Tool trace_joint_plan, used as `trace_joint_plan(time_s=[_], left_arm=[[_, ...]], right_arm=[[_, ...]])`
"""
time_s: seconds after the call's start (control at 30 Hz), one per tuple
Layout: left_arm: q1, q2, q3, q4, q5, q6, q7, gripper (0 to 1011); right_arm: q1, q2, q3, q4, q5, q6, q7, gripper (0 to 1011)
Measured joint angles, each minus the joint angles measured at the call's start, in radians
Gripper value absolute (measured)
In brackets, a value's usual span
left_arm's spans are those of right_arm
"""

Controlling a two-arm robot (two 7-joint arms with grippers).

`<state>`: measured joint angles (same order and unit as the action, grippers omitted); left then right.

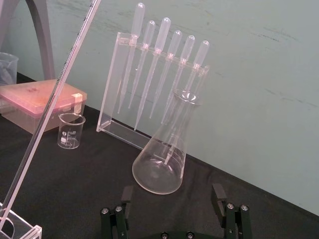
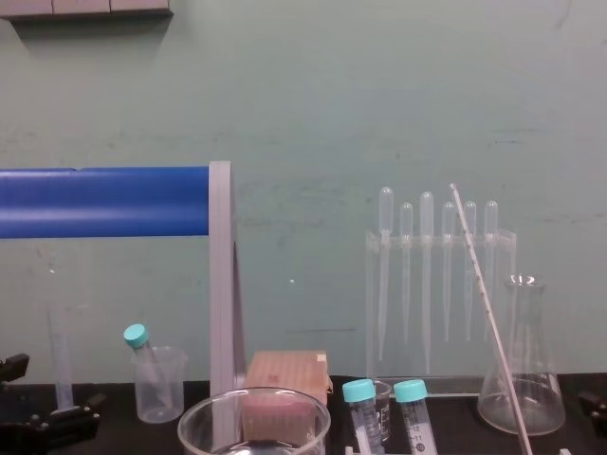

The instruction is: Hold the thermometer with one hand and immerse one end into the beaker, then reinsert it into the test tube rack.

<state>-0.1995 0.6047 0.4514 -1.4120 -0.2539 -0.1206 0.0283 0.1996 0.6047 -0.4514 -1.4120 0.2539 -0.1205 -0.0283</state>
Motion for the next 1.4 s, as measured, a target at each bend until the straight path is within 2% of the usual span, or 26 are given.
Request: trace_joint_plan(time_s=[0.6,0.8,0.9,1.03,1.13,1.33,1.4], left_arm=[[0.000,0.000,0.000,0.000,0.000,0.000,0.000,1008],[0.000,0.000,0.000,0.000,0.000,0.000,0.000,1008],[0.000,0.000,0.000,0.000,0.000,0.000,0.000,1008],[0.000,0.000,0.000,0.000,0.000,0.000,0.000,1008],[0.000,0.000,0.000,0.000,0.000,0.000,0.000,1008],[0.000,0.000,0.000,0.000,0.000,0.000,0.000,1008],[0.000,0.000,0.000,0.000,0.000,0.000,0.000,1008]], right_arm=[[0.000,0.000,0.000,0.000,0.000,0.000,0.000,1000],[-0.016,-0.006,0.046,-0.025,0.046,0.002,0.022,1000],[-0.043,-0.008,0.101,-0.077,0.122,-0.014,0.055,1000],[-0.065,-0.012,0.145,-0.127,0.201,-0.029,0.100,1000],[-0.084,-0.021,0.187,-0.188,0.294,-0.044,0.168,1000],[-0.086,-0.039,0.213,-0.236,0.401,-0.045,0.281,1000],[-0.081,-0.045,0.213,-0.238,0.415,-0.041,0.302,1000]])
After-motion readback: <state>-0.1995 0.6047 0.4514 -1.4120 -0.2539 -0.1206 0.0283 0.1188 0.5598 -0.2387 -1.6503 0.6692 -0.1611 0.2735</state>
